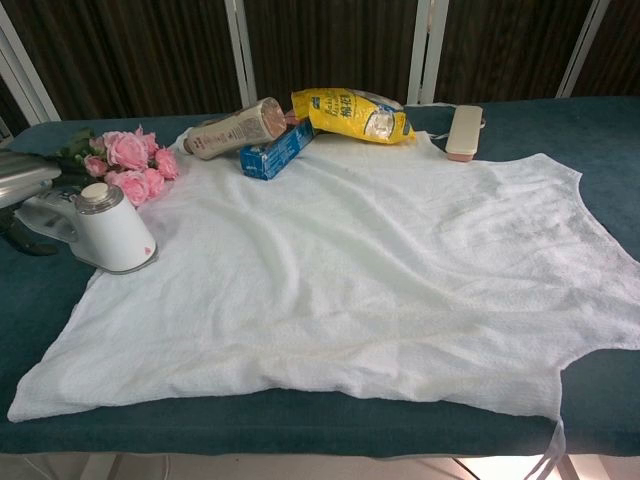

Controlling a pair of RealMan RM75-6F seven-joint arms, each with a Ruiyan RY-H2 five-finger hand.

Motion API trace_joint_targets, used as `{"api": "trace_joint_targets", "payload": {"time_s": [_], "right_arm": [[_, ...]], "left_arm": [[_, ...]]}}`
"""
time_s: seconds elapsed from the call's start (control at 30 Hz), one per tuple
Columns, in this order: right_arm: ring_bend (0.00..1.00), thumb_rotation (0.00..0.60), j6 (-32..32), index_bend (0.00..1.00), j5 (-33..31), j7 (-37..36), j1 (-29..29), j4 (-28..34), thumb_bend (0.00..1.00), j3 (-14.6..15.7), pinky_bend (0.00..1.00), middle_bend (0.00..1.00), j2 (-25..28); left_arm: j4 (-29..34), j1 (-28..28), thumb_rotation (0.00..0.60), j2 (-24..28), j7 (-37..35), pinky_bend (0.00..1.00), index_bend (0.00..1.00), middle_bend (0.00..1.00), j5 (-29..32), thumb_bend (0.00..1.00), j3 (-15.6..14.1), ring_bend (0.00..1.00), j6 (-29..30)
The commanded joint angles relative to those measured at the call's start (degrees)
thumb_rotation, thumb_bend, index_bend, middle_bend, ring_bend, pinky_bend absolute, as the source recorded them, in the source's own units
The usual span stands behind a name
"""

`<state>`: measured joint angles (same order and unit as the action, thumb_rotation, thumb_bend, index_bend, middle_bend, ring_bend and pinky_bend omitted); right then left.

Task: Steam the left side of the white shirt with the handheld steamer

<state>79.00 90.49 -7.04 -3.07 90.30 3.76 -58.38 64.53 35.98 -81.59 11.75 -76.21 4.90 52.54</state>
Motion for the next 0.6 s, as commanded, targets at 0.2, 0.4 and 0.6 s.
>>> {"api": "trace_joint_targets", "payload": {"time_s": [0.2,0.4,0.6], "right_arm": [[0.00,0.600,0.0,0.00,-0.1,-0.2,0.0,-0.1,0.36,0.0,0.00,0.00,0.1],[0.00,0.600,-0.1,0.00,-0.6,-0.1,0.1,-0.2,0.36,-0.1,0.00,0.00,0.0],[0.00,0.600,-0.1,0.00,-0.8,-0.1,0.3,-0.3,0.36,-0.1,0.00,0.00,0.1]], "left_arm": [[-0.8,0.3,0.600,0.1,-0.9,0.16,0.28,0.25,0.2,0.25,-0.1,0.14,-0.8],[-2.1,0.7,0.600,-0.2,-0.7,0.19,0.32,0.30,-0.1,0.26,-0.8,0.20,-1.9],[-2.9,1.1,0.600,-0.6,-0.6,0.20,0.38,0.34,-0.2,0.26,-1.0,0.22,-2.5]]}}
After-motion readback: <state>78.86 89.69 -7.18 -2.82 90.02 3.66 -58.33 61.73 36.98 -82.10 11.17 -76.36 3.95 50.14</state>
